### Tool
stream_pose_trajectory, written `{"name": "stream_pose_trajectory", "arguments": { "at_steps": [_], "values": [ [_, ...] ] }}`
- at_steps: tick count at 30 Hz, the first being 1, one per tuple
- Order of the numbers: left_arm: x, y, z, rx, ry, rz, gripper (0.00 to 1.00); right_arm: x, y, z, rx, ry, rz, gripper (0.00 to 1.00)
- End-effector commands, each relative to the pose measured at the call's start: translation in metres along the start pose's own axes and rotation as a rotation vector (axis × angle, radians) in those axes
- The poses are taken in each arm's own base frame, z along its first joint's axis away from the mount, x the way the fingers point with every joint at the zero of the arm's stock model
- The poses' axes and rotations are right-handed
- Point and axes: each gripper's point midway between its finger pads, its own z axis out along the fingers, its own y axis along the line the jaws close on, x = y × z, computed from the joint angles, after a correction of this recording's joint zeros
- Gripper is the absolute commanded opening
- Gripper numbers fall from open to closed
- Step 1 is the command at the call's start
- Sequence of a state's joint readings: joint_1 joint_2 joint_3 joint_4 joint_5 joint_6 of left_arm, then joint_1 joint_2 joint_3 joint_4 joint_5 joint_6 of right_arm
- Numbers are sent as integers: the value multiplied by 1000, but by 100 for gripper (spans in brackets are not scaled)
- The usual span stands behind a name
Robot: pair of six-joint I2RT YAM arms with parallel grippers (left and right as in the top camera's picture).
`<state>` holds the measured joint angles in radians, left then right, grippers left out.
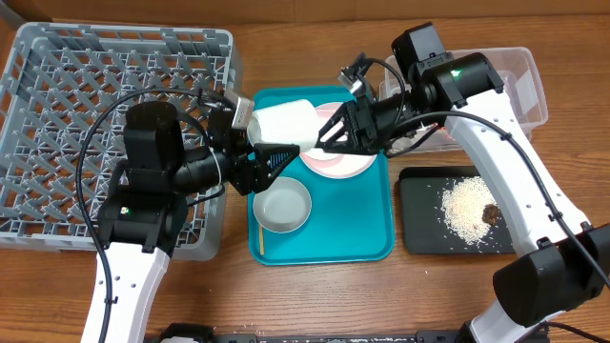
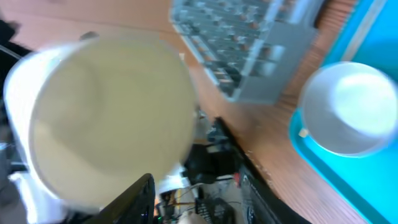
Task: Sort waste into correct bins and load items into the dishwasher
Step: 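Hold the cup with both grippers, then release it with the right gripper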
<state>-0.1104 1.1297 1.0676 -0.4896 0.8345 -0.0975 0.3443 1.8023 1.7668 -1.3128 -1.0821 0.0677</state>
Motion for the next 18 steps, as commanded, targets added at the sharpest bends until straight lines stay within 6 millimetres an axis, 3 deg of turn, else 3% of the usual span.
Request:
{"name": "stream_pose_trajectory", "arguments": {
  "at_steps": [1,4,18],
  "values": [
    [-4,23,-10,-167,-14,50,37,-5,-38,-14,214,-51,75,47],
    [0,27,-15,-206,-1,57,36,-4,-66,-29,352,-78,132,50],
    [8,28,-30,-288,16,65,40,2,-86,-45,451,-75,160,51]
  ]
}}
